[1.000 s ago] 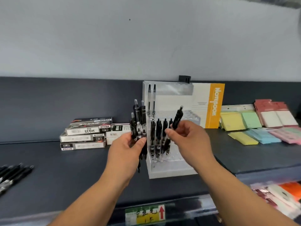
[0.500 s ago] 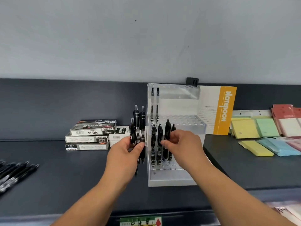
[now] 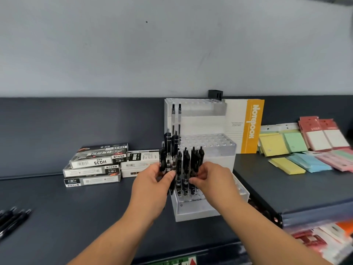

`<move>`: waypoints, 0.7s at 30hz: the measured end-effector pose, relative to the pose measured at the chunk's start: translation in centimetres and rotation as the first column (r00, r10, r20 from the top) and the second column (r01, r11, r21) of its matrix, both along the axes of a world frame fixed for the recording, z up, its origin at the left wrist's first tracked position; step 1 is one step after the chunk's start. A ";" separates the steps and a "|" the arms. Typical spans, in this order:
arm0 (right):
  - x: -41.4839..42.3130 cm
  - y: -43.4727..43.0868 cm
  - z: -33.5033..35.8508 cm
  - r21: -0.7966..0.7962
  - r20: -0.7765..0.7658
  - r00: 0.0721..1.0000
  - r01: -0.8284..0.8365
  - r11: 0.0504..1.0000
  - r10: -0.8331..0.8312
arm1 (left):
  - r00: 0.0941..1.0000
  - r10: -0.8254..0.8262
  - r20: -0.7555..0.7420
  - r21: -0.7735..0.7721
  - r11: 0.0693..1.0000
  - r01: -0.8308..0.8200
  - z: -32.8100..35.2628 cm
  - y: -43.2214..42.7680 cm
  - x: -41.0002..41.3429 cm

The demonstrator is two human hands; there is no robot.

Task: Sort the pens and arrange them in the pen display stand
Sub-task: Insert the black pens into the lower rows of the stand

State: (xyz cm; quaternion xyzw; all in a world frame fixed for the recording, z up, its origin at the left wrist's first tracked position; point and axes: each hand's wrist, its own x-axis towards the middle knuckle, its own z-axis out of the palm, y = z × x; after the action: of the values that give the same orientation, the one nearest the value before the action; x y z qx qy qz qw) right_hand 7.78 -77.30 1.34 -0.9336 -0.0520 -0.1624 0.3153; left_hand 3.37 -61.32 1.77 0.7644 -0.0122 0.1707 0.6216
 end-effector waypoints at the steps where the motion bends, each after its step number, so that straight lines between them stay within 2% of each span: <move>1: -0.1 0.0 0.0 0.000 -0.003 1.000 0.003 1.000 -0.003 | 1.000 -0.008 0.000 0.007 1.000 0.008 -0.1 0.0 0.0; 16: -0.7 -0.3 0.6 0.188 -0.031 0.999 -0.026 0.982 0.033 | 0.998 -0.066 0.004 0.014 0.998 0.066 -0.1 0.4 -0.2; 19: -1.8 -0.3 2.0 0.232 0.055 0.998 -0.015 0.973 0.002 | 0.994 -0.105 0.025 0.009 0.994 0.105 0.2 0.3 -0.4; 21: -2.6 -0.1 3.3 0.368 0.138 0.990 -0.050 0.928 -0.002 | 0.990 -0.132 0.043 0.014 0.991 0.131 0.5 0.0 -0.5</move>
State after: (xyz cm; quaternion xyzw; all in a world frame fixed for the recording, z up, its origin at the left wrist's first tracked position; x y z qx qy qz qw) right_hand 5.17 -77.36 4.63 -0.8432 -0.0531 -0.2287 0.4835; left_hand 2.84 -61.33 2.25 0.7614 -0.0770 0.1461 0.6269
